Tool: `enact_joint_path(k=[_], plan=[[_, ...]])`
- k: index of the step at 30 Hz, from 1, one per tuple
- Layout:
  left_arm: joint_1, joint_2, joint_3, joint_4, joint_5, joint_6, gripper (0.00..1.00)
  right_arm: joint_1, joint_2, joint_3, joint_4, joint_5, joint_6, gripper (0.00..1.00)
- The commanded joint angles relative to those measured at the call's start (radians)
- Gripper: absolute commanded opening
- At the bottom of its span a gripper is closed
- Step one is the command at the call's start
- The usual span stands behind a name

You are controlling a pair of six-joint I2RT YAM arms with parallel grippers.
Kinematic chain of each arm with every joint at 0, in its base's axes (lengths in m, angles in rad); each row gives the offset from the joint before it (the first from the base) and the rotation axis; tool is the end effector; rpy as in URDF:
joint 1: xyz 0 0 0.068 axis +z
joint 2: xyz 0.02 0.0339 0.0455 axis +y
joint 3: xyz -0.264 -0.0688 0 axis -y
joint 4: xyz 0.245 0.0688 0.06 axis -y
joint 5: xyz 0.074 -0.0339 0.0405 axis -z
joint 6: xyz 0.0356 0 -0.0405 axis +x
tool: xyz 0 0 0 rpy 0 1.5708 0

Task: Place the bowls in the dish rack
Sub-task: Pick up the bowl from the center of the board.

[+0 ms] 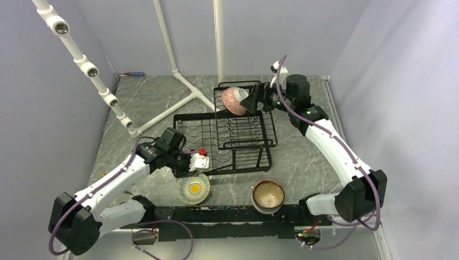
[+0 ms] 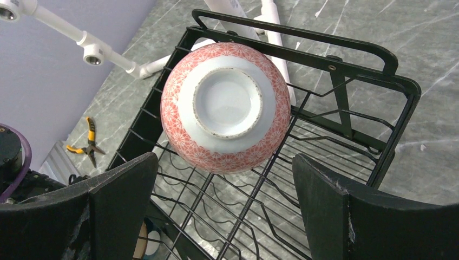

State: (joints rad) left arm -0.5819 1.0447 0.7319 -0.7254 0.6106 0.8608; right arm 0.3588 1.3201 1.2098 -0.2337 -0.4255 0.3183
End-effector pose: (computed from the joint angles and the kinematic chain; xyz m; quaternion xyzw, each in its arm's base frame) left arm 0.1487 -0.1222 0.2346 0.6671 0.6387 -0.2523 0.2889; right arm 0.2802 0.1208 0.3660 -0.1377 0.7966 0.3497 0.4734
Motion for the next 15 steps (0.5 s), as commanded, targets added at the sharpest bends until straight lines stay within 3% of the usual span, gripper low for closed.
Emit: enact_joint_path(k=[1, 6, 15], plan=[[-0.01, -0.005, 0.024, -0.011, -0.002, 0.03, 0.28, -0.007, -0.034, -0.013, 0.026, 0.0, 0.007, 0.99], [-0.012, -0.032, 0.04, -0.02, -0.01, 0.026, 0.07, -0.008, -0.037, -0.013, 0.026, -0.006, 0.01, 0.99], [-0.012, -0.142, 0.04, -0.008, 0.008, -0.009, 0.03, -0.01, -0.042, -0.019, 0.031, -0.019, 0.016, 0.99]])
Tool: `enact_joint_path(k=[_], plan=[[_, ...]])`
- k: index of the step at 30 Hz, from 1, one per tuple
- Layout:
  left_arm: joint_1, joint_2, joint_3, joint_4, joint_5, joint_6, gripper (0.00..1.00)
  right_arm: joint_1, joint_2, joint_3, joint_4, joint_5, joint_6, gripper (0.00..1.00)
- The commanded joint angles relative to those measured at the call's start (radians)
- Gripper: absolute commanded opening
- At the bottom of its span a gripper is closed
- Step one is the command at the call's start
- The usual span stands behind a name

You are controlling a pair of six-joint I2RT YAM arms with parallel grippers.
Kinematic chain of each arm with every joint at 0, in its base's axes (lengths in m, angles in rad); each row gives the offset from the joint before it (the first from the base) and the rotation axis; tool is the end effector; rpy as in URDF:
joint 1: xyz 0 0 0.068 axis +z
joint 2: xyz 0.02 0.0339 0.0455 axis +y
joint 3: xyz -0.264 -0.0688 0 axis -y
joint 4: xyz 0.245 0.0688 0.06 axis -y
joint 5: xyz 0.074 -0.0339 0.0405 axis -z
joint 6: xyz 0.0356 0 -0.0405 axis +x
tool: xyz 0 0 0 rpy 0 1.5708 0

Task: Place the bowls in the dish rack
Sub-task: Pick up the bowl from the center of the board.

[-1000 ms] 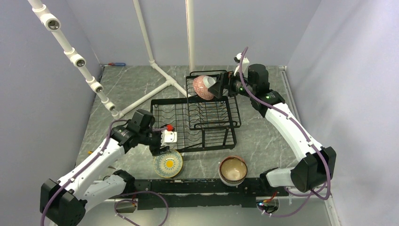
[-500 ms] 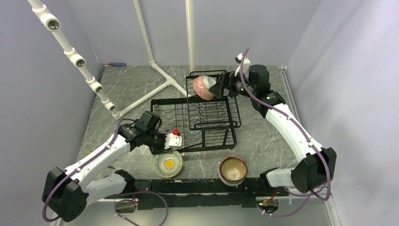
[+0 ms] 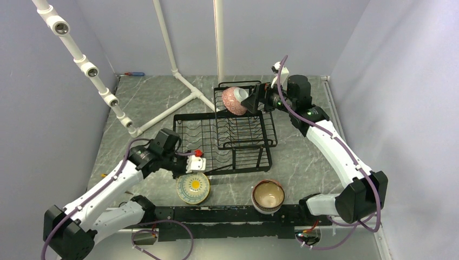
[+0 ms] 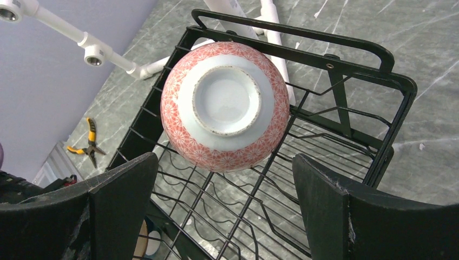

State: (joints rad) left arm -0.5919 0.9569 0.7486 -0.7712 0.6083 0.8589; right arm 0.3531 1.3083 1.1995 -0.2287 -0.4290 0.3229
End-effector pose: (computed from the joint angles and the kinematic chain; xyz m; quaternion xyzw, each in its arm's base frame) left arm 0.1360 -0.1160 0.2516 0.6708 0.6250 -0.2469 0.3136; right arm 0.2782 0.1183 0.3663 -0.1351 0.7952 0.3512 0.4755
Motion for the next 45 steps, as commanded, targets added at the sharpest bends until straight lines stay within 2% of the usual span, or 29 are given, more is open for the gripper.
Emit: enact_joint_path(k=[1, 24, 28, 39, 45], plan=[[-0.002, -0.064, 0.023, 0.038, 0.013, -0.011, 0.03, -0.005, -0.032, -0.009, 0.029, -0.015, 0.011, 0.99], [-0.002, -0.234, 0.091, 0.078, 0.024, -0.222, 0.03, -0.006, -0.024, 0.004, 0.038, -0.042, 0.023, 0.99], [-0.002, -0.255, 0.112, 0.107, -0.025, -0.259, 0.03, -0.006, -0.029, 0.008, 0.038, -0.046, 0.018, 0.99], [-0.002, -0.288, 0.22, 0.255, -0.173, -0.347, 0.03, -0.005, -0.062, -0.026, 0.117, -0.154, 0.01, 1.0], [-0.002, -0.291, 0.251, 0.442, -0.255, -0.406, 0.03, -0.006, -0.093, -0.062, 0.177, -0.207, 0.007, 1.0]])
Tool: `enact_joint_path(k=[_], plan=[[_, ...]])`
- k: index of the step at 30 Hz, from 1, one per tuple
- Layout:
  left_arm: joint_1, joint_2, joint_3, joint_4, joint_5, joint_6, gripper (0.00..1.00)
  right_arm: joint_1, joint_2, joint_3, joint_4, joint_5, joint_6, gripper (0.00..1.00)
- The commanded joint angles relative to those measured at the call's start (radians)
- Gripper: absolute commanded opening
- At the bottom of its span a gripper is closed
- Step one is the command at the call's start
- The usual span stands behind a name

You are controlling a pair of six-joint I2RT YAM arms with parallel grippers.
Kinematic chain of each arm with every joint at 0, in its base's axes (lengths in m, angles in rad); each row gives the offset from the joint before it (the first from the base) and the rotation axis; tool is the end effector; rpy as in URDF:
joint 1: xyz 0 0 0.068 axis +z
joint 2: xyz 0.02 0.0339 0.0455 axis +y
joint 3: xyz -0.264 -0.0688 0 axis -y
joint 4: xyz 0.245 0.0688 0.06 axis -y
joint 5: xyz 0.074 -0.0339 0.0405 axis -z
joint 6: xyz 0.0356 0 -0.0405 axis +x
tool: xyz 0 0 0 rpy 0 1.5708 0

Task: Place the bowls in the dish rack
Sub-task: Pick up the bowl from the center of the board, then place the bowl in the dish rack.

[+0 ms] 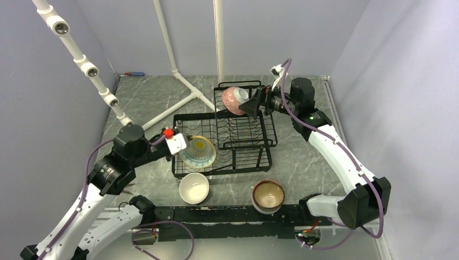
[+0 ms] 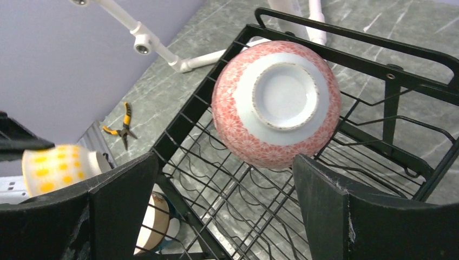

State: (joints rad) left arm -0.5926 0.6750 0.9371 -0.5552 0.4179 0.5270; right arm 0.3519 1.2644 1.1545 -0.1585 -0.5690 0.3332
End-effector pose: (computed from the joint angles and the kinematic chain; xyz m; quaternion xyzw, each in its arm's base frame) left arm 0.1055 -0.0885 0.3691 0.5218 0.5998 -0.1856 0.5775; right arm 0.2663 0.1182 0.3704 -0.1773 0.7618 0.4057 0.4730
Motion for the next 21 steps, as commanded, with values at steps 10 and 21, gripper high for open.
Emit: enact_joint_path(k=[10, 21], plan=[[-0.001, 0.195, 0.182, 0.487, -0.154, -0.177, 0.03, -0.005, -0.088, -0.045, 0.2, -0.18, 0.031, 1.0], [-0.001, 0.376, 0.278, 0.637, -0.199, -0.264, 0.03, -0.005, -0.178, -0.109, 0.302, -0.214, 0.071, 1.0]])
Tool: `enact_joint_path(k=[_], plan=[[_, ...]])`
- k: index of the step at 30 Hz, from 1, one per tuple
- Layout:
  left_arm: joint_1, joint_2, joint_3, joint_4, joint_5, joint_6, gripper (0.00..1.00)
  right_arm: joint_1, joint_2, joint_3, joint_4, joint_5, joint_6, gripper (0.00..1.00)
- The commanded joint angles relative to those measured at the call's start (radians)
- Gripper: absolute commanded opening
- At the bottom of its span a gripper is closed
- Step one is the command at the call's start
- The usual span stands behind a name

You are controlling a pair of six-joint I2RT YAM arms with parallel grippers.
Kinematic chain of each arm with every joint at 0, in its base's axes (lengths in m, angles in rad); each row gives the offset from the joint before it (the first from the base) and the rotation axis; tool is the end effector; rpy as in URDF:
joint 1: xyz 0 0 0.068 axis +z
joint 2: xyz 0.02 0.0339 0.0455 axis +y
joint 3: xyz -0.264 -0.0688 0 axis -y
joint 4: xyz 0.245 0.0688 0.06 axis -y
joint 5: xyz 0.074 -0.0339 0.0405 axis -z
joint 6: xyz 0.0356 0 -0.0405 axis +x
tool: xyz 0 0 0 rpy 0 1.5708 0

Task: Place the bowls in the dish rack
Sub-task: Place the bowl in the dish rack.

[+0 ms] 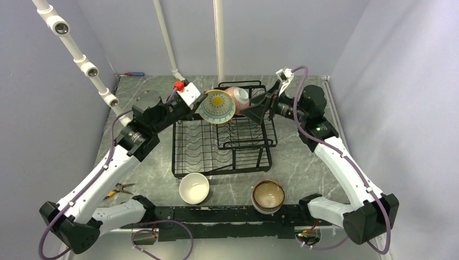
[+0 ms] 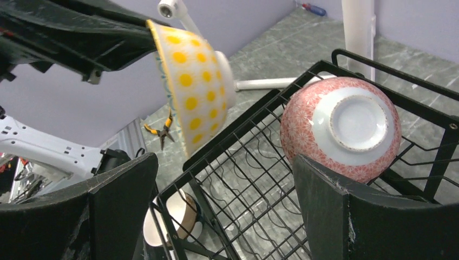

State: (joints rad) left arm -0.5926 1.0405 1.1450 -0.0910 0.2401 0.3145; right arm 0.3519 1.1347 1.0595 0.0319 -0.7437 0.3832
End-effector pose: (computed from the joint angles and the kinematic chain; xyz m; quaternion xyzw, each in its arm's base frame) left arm 0.1881 -0.1368 0.4279 0.3821 0.5894 -0.1813 0.6883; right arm 0.2333 0.1113 0.3899 -0.2407 0.6767 0.4764 0.5070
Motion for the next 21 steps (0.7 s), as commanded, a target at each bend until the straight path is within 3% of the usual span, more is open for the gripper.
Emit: enact_joint_path(k=[1, 10, 21], plan=[[-0.001, 0.019, 0.074, 0.183, -0.01, -0.049, 0.03, -0.004, -0.051, -0.015, 0.122, -0.049, 0.024, 1.0], [-0.001, 0.086, 0.092, 0.249, 0.106, -0.057, 0.03, -0.001, -0.019, -0.021, 0.216, -0.131, 0.11, 1.0], [0.0, 0.109, 0.092, 0.309, 0.209, -0.093, 0.03, 0.017, 0.073, 0.007, 0.241, -0.105, 0.182, 0.99]])
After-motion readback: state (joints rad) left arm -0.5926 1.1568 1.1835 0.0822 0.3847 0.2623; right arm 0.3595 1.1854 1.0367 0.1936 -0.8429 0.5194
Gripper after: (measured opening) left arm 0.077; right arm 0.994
